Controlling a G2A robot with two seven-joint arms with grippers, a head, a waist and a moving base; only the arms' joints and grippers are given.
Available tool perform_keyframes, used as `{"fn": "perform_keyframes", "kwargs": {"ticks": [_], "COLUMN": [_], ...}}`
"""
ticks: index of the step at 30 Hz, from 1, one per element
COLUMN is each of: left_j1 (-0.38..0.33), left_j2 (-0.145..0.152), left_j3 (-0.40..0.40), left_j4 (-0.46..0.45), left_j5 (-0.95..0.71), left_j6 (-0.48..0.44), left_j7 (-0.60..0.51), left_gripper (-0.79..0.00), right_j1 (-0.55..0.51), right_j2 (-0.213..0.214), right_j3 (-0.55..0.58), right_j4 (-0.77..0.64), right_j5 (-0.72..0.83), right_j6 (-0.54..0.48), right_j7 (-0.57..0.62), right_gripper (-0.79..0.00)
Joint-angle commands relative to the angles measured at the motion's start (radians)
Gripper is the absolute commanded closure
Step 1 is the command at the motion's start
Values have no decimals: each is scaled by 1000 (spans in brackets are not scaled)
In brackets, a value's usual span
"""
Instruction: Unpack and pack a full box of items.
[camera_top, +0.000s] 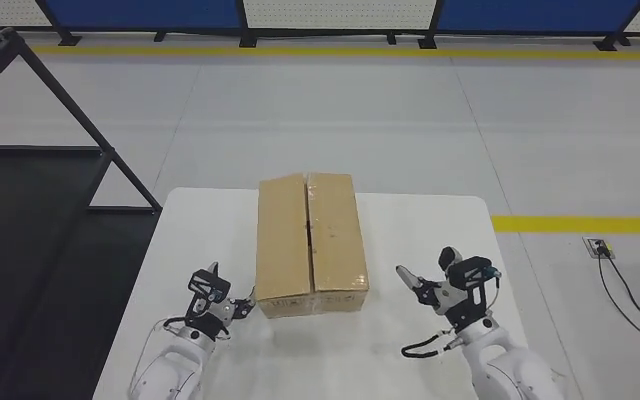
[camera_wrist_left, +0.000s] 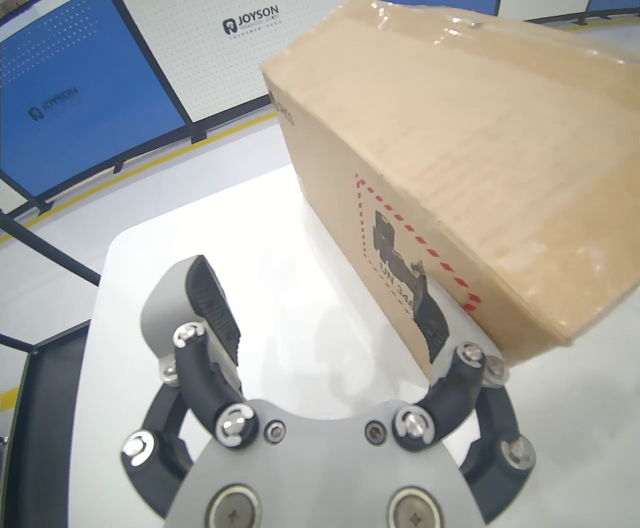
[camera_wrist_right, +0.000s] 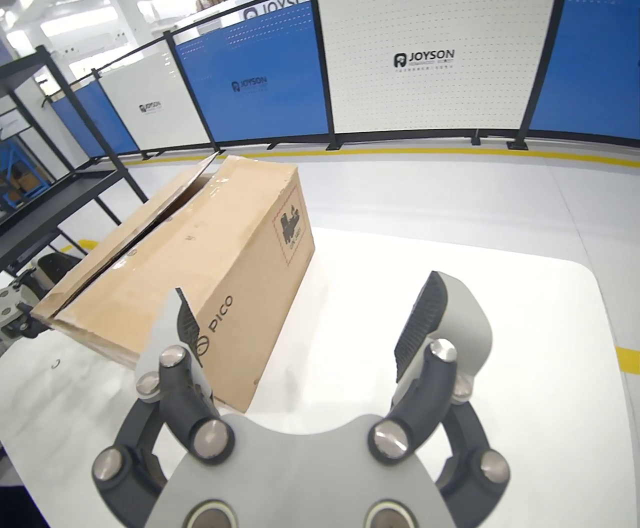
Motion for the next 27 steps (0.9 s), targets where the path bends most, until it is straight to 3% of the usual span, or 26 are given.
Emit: {"fn": "perform_keyframes", "kwargs": {"ticks": [1,3,14,20,23,27], "left_j1": [15,21,-22,-68,-88,-113], "left_j2": [0,0,-16,-26,-30,-27], "left_j3": [11,27,167,247,274,276], "left_j4": [-22,-38,-53,-33,-24,-10], "left_j5": [17,31,118,174,170,135], "left_j6": [-14,-22,-46,-67,-112,-227], "left_j7": [4,6,-14,-23,-32,-51], "left_gripper": [-785,-785,-785,-785,-785,-785], "right_j1": [-7,-19,-19,-80,-118,-139], "right_j2": [6,10,10,9,9,11], "right_j3": [16,34,34,76,102,126], "right_j4": [-10,-25,-25,-34,-48,-50], "right_j5": [-8,-6,-6,30,62,129], "right_j6": [-67,-105,-105,-98,-89,-158], "right_j7": [26,36,36,-102,-158,-168], "right_gripper": [-785,-785,-785,-785,-785,-785]}}
